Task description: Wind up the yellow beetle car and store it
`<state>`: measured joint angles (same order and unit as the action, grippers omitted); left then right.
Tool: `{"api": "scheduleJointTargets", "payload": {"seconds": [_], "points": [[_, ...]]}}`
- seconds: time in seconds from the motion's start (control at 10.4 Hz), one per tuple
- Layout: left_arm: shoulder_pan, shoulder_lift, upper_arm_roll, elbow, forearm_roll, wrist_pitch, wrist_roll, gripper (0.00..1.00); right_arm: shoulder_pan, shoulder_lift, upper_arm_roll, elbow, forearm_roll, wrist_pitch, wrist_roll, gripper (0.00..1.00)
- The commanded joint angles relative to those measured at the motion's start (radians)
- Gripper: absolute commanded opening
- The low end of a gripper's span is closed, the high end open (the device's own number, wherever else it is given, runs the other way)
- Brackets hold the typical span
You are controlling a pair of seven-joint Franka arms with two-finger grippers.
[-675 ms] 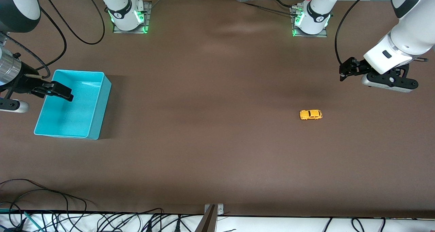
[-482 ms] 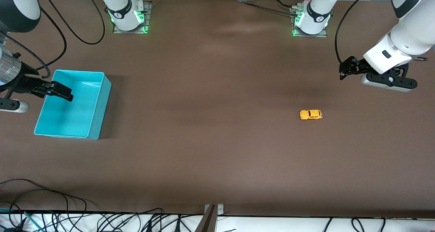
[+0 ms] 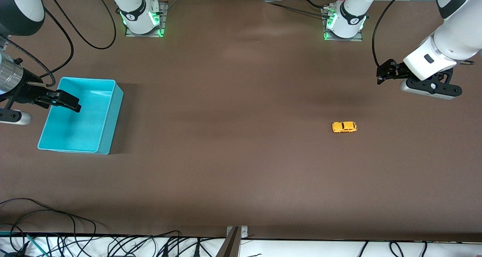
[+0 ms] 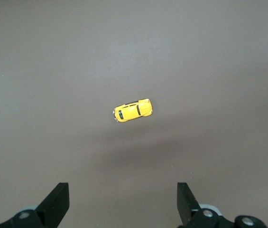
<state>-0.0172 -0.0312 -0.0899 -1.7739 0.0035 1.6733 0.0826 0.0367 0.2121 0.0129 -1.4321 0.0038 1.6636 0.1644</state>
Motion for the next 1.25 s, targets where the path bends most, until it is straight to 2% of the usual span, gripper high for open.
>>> {"api": "scheduleJointTargets", "payload": {"seconds": [0.0, 1.16], "points": [[0.003, -0.007, 0.002, 0.014, -0.025, -0.041, 0.003, 1.00, -0.003, -0.002, -0.001, 0.012, 0.013, -0.016, 0.006, 1.00], [0.003, -0.006, -0.002, 0.020, -0.025, -0.058, 0.005, 1.00, -0.005, 0.010, -0.004, 0.002, 0.012, -0.016, -0.005, 1.00]]}}
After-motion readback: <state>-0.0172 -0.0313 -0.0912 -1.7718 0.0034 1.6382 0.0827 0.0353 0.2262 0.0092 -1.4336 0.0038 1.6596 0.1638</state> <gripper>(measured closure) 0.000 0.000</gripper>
